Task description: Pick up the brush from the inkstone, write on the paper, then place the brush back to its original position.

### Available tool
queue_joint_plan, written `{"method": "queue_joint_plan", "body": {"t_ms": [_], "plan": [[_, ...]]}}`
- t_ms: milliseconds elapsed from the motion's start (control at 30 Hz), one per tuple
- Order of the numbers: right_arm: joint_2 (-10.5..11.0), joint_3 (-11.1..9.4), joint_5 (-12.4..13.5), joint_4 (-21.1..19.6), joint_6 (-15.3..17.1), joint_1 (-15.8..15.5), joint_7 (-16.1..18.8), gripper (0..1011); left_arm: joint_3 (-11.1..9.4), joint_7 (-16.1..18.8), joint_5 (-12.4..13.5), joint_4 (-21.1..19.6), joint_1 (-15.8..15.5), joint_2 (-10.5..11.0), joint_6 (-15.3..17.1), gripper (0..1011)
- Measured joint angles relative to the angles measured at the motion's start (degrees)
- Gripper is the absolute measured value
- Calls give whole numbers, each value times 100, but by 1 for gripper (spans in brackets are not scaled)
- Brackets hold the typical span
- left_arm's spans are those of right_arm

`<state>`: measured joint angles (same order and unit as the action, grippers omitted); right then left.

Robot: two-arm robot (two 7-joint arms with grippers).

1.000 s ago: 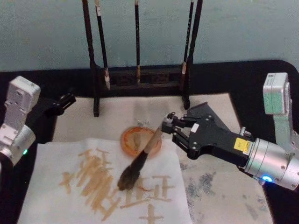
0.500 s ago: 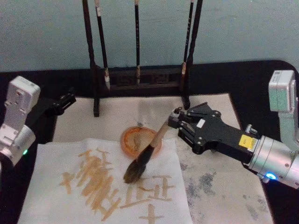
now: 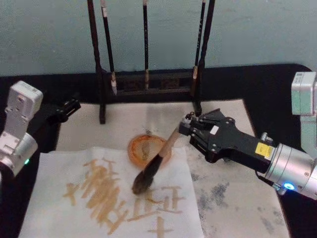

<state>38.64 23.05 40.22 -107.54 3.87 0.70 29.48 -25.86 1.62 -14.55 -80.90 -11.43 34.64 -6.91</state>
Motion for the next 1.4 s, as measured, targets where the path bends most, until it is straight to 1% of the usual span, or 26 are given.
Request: {"method": "queue_joint_plan", "body": {"t_ms": [100,300,667,900,1167,1400], "plan": [[3,15,69,0,-9,7,62,170,0,0,0,0,0,0,0,1002],[31,48,289,-37,-146,15,315,170,0,0,0,0,0,0,0,1002],[107,165,443,-161,-304,50,523,170,0,0,0,0,0,0,0,1000],[131,257,538,-146,-259,103,535,170,0,0,0,0,0,0,0,1002],[150,379,482,-49,-91,192,382,170,0,0,0,0,1,0,0,1002],[156,471,491,27,50,240,341,170,0,0,0,0,0,0,0,1002]]}}
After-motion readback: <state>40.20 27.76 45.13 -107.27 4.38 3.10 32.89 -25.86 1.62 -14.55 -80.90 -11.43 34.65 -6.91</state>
